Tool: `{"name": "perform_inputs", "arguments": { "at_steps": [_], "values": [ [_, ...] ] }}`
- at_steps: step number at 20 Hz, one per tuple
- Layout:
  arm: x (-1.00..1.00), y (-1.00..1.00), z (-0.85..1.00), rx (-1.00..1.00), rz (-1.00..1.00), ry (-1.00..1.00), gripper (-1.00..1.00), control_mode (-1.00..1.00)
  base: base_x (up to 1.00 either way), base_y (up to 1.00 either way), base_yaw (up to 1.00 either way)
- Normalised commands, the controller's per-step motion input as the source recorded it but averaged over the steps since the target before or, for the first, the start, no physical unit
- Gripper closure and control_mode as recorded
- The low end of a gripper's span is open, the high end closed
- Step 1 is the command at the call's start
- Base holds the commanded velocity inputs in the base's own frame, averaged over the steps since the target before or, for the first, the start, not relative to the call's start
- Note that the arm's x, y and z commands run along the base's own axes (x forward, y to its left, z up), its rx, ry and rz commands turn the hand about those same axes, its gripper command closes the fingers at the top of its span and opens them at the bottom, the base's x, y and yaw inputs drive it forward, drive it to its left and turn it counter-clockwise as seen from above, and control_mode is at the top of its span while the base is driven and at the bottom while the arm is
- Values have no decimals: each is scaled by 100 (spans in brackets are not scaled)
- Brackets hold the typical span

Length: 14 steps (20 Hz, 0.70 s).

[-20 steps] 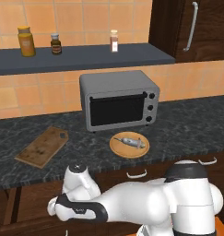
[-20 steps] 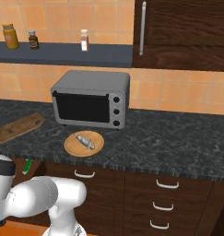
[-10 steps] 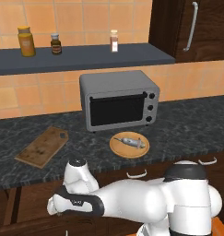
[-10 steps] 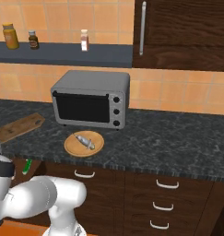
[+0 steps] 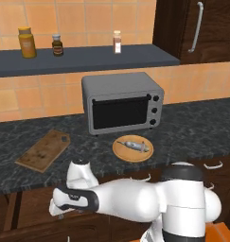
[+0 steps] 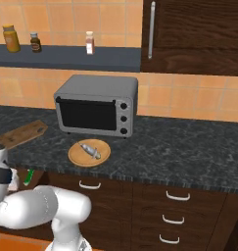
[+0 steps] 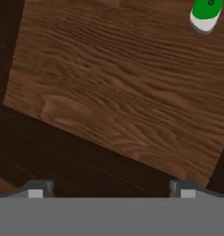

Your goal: Pick up the knife from the drawer and place it on the cutting board. Then place the meat from the plate to the cutting board.

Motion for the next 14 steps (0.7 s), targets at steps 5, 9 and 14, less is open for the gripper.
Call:
{"name": "perform_inputs", "arguments": {
  "at_steps": [5, 9, 14],
  "values": [
    [0, 2, -26, 0, -1, 28, -100, -100, 0, 0, 0],
    [-6, 0, -16, 0, -1, 30, -100, -100, 0, 0, 0],
    [-36, 1, -8, 0, 0, 26, -100, -100, 0, 0, 0]
  ]
}}
